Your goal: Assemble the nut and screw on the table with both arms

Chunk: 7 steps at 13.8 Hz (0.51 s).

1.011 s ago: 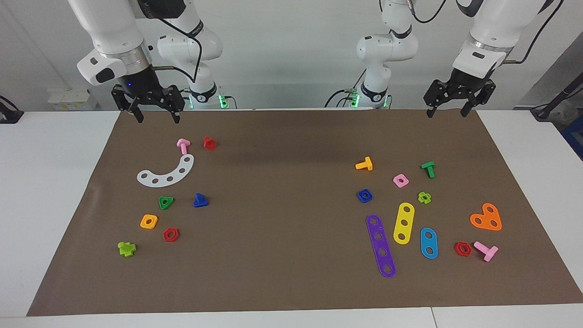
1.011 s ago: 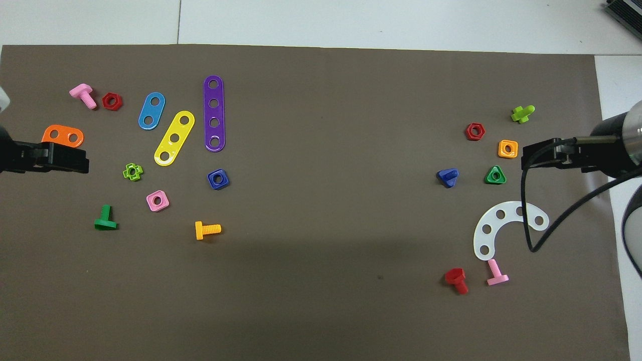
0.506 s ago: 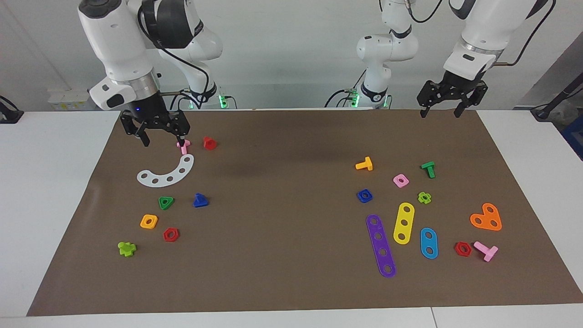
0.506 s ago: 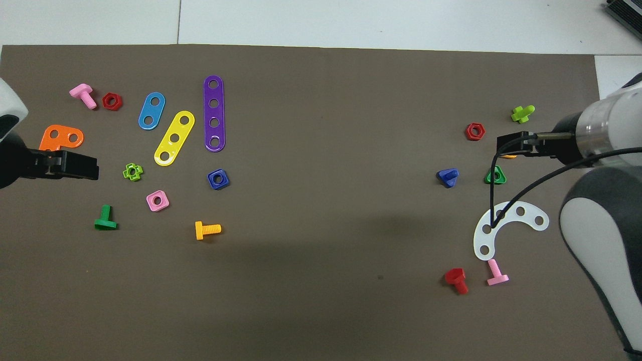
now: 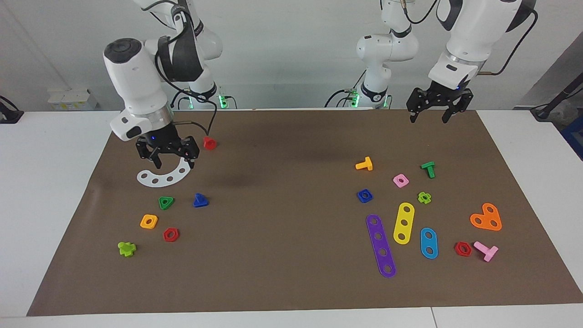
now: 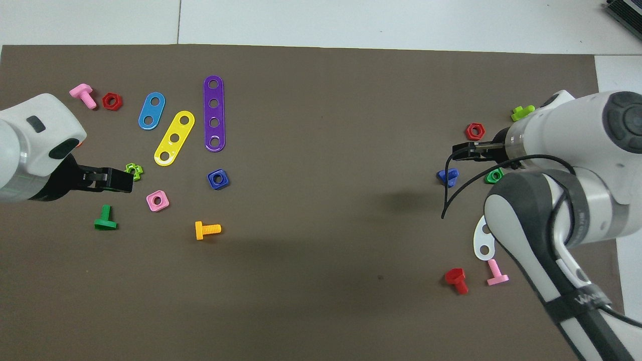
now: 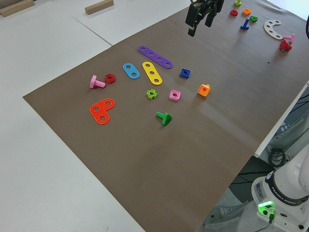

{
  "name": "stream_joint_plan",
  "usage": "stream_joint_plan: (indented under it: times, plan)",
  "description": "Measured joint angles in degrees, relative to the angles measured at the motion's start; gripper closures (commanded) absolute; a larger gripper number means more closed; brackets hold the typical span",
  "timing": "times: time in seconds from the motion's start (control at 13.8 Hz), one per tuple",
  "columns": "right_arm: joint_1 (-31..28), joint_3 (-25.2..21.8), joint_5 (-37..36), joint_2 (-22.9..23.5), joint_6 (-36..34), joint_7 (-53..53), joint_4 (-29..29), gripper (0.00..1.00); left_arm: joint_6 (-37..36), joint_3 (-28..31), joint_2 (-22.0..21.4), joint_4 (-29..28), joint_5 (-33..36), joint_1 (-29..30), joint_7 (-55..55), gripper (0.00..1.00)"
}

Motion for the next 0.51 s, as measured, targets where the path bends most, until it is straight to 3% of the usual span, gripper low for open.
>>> stream_joint_plan:
  times: [0.51]
  plan:
    - [0.78, 0.0, 0.0, 9.41, 10.51, -0.58, -0.57, 0.03, 12.31, 0.0, 1.44, -8.58, -1.29, -0.32, -4.61, 0.05]
